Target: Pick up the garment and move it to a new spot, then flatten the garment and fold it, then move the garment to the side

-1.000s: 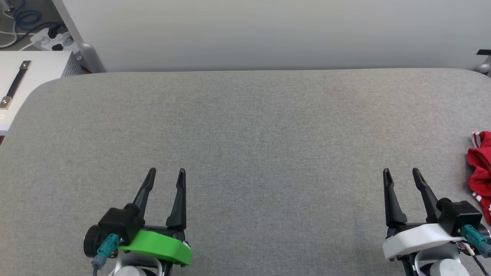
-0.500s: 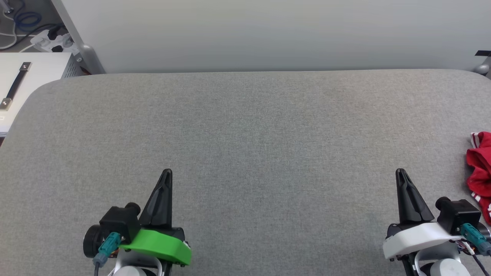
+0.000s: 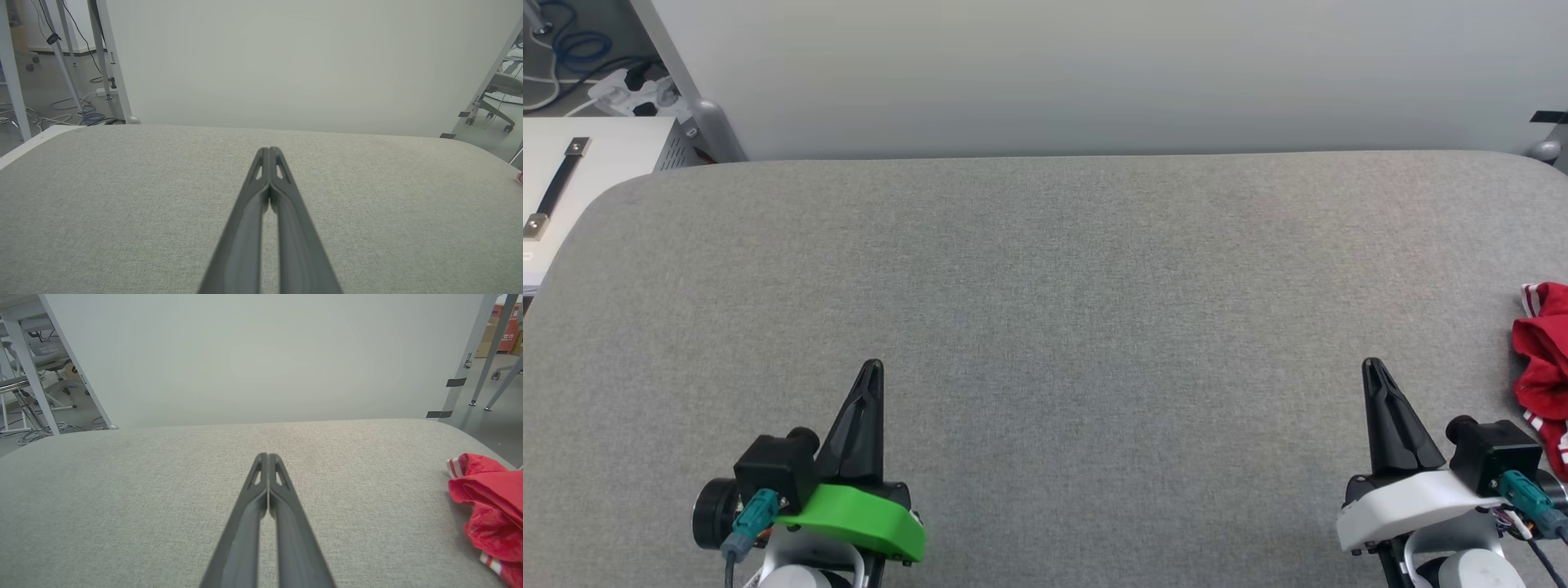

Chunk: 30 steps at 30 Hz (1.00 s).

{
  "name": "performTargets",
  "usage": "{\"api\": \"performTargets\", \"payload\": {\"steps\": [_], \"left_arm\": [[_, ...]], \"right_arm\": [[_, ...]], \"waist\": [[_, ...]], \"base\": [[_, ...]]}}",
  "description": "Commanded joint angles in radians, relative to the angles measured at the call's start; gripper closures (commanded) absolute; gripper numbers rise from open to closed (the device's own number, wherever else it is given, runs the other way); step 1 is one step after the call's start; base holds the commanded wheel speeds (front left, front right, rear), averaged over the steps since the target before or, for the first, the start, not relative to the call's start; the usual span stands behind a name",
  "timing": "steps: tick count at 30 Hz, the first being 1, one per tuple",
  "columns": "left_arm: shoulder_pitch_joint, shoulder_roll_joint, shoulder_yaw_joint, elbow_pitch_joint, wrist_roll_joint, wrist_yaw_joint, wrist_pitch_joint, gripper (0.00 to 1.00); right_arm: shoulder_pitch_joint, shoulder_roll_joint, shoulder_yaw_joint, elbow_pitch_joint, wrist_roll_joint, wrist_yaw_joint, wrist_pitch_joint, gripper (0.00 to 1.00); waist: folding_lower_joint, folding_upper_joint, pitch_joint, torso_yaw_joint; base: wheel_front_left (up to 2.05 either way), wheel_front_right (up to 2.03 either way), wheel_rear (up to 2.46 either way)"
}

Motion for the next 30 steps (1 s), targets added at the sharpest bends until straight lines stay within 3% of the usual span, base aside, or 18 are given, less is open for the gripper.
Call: {"api": "performTargets", "payload": {"steps": [1, 30], "left_arm": [[0.0, -0.002, 0.002, -0.004, 0.011, 0.006, 0.005, 1.0], [0.0, -0.003, 0.021, -0.021, 0.061, 0.035, 0.064, 1.0]], "right_arm": [[0.005, 0.004, 0.003, -0.009, -0.014, 0.0, 0.008, 1.0], [0.011, 0.008, 0.01, -0.039, -0.05, -0.001, 0.065, 1.0]], "waist": [[0.0, 0.0, -0.001, 0.0], [0.0, 0.0, -0.015, -0.004]], "base": [[0.0, 0.0, 0.0], [0.0, 0.0, 0.0]]}}
